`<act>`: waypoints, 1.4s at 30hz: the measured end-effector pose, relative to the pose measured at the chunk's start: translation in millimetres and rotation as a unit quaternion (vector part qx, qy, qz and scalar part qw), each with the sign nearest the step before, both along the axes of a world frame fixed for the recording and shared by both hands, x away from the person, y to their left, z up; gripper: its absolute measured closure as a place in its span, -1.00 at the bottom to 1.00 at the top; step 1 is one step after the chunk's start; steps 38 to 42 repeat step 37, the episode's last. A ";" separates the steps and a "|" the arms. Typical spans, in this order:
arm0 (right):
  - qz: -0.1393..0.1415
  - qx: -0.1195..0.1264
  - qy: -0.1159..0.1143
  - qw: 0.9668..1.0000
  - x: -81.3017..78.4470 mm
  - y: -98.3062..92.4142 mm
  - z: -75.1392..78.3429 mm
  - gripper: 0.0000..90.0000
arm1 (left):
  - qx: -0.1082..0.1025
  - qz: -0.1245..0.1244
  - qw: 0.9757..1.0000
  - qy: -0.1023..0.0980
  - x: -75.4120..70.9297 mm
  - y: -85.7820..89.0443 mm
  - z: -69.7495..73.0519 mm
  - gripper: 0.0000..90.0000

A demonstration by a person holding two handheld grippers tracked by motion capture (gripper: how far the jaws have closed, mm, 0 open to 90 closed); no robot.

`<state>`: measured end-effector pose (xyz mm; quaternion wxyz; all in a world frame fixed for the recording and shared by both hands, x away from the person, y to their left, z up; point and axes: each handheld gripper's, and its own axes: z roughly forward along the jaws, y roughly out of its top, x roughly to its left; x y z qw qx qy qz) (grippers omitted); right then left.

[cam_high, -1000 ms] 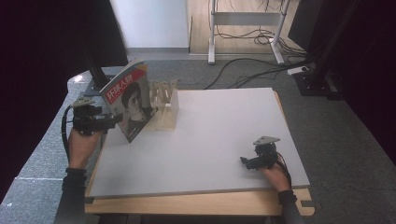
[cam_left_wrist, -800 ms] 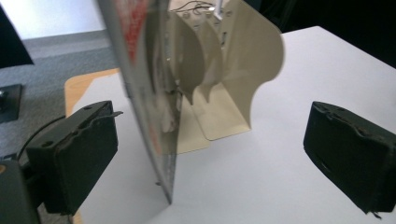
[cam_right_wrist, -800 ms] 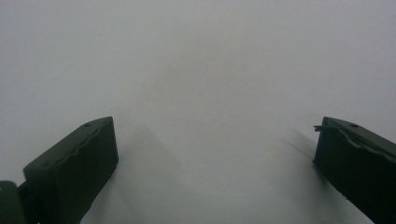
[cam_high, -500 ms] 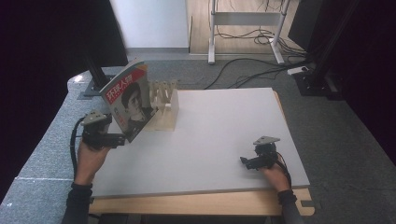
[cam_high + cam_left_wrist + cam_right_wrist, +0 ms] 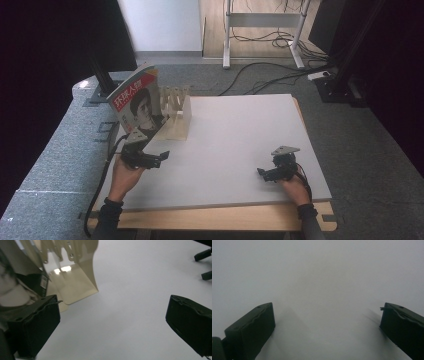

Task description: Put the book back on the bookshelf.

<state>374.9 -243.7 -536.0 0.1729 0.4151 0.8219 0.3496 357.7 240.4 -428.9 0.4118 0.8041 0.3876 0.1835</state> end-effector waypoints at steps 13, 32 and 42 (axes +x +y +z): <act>-0.001 0.000 -0.001 1.000 -0.2 0.1 -0.1 -1.00 | 0.000 -0.023 0.999 0.029 4.5 -28.5 -55.1 -1.00; -0.001 0.000 -0.001 1.000 -0.5 0.1 -0.2 -1.00 | 0.076 -0.024 0.994 0.077 6.0 -47.8 -99.2 -1.00; -0.001 -0.001 -0.002 1.000 -1.2 0.2 -0.6 -1.00 | 0.077 -0.023 0.994 0.078 5.7 -47.8 -99.3 -1.00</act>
